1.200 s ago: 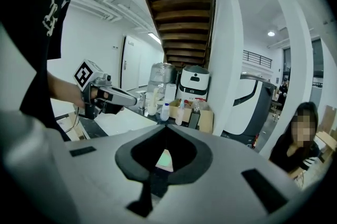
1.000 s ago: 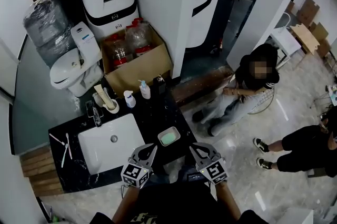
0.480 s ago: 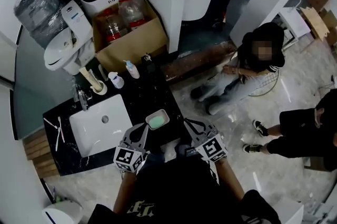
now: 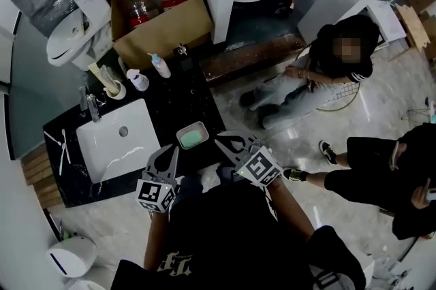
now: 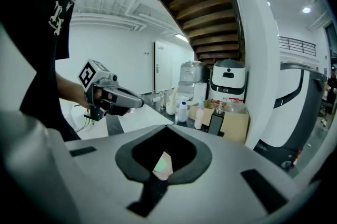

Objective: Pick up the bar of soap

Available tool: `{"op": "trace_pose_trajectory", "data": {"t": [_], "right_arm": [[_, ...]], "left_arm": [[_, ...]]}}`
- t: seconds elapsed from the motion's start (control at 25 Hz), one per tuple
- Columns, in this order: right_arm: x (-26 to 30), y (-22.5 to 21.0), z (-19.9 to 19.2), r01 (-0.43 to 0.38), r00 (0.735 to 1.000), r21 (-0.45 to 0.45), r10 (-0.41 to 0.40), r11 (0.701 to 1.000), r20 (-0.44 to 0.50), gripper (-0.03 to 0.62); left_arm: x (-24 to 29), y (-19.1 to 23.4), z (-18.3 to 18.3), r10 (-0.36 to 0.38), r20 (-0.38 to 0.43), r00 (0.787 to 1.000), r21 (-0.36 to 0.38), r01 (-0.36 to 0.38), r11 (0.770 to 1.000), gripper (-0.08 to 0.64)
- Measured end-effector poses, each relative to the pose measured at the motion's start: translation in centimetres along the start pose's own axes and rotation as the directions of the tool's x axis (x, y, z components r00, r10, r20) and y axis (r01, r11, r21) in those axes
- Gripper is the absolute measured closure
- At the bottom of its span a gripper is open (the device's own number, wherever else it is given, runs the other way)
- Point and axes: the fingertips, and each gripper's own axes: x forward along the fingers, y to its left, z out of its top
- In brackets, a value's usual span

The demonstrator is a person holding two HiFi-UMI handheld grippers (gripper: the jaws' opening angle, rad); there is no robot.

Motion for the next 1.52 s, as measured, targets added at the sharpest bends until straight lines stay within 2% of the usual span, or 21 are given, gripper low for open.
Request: {"op": "trace_pose_trajectory", "data": {"t": [0.28,0.48,0.76,0.88,0.92,1.04,1.24,1.32,1.36,1.52], "right_arm": [[3.1,-1.6,-1.0,-0.068,0.991,-0.134,0.051,0.989,-0.126,0.581],[6.2,-0.7,-4.2,-0.188,0.955,-0.233,0.122,0.954,-0.27,0.581],[11.8,2.1,-10.2,-0.404,0.847,-0.268,0.246,0.875,-0.471,0.581],[13.7,3.5,-12.0,-0.478,0.8,-0.312,0.259,0.821,-0.542,0.58],[14.3,3.9,-12.6,-0.503,0.782,-0.331,0.257,0.799,-0.568,0.565],[15.6,5.0,-14.7,-0.577,0.721,-0.36,0.249,0.733,-0.647,0.453],[16.8,6.3,-17.1,-0.662,0.629,-0.327,0.264,0.674,-0.731,0.394],[17.0,6.0,-17.9,-0.675,0.601,-0.311,0.253,0.669,-0.758,0.391],[17.1,5.7,-18.1,-0.672,0.596,-0.3,0.255,0.677,-0.762,0.383],[17.2,4.2,-18.0,-0.644,0.598,-0.27,0.251,0.716,-0.762,0.383]], "left_arm": [[-1.9,2.7,-1.0,0.1,0.009,0.995,-0.045,-0.099,0.994,0.551],[-4.3,4.6,-2.9,0.175,0.006,0.985,-0.095,-0.173,0.98,0.551],[-7.2,7.1,-4.2,0.279,0.024,0.96,-0.144,-0.273,0.951,0.549],[-8.6,7.8,-5.0,0.322,0.023,0.946,-0.168,-0.314,0.934,0.551],[-9.1,7.9,-5.4,0.336,0.021,0.942,-0.176,-0.327,0.928,0.551],[-10.3,8.4,-6.3,0.371,0.014,0.929,-0.197,-0.361,0.912,0.551],[-12.0,9.0,-7.5,0.41,0.008,0.912,-0.225,-0.398,0.889,0.549],[-12.5,9.1,-7.8,0.42,0.006,0.908,-0.23,-0.407,0.884,0.549],[-12.7,9.2,-7.9,0.424,0.007,0.906,-0.232,-0.411,0.882,0.551],[-13.4,9.3,-7.9,0.433,0.012,0.901,-0.237,-0.418,0.877,0.549]]}}
